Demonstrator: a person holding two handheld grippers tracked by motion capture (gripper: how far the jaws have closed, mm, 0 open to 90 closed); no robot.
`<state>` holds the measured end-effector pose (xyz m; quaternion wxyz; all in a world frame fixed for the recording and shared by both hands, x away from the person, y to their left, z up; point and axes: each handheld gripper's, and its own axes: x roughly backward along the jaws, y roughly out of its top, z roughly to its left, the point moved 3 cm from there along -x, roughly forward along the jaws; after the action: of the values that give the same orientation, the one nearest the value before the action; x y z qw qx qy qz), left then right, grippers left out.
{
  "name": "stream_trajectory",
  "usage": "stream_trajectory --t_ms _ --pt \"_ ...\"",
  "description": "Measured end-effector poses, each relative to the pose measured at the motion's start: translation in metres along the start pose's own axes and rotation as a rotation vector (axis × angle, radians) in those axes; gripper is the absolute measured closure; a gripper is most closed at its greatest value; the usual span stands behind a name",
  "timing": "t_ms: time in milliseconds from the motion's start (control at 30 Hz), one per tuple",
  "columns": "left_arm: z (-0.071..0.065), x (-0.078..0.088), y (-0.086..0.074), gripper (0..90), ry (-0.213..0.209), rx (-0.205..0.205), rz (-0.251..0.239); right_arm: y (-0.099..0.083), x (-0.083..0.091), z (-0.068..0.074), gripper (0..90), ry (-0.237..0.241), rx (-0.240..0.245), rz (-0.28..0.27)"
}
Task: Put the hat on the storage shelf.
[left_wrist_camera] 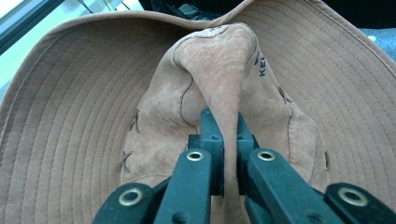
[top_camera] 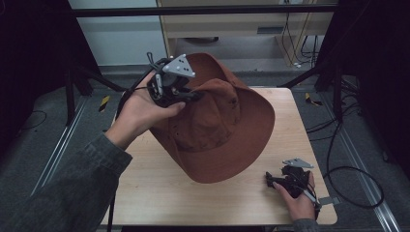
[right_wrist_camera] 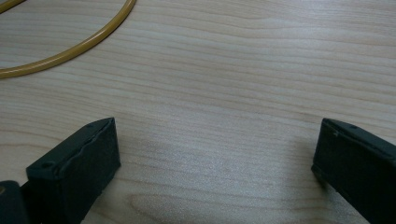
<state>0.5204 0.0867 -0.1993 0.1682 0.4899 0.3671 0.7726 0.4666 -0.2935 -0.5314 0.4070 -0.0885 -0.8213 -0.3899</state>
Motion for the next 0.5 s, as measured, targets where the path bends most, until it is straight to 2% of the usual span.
stream_trajectory --t_ms 167,500 --pt "-0.003 -0.014 0.013 88.6 -0.007 -0.014 0.003 0.0 0.0 0.0 0.7 -0.002 0.001 0.0" --pt "-0.004 -0.032 0.037 88.6 -0.015 -0.033 0.008 0.0 0.0 0.0 0.7 0.0 0.0 0.0"
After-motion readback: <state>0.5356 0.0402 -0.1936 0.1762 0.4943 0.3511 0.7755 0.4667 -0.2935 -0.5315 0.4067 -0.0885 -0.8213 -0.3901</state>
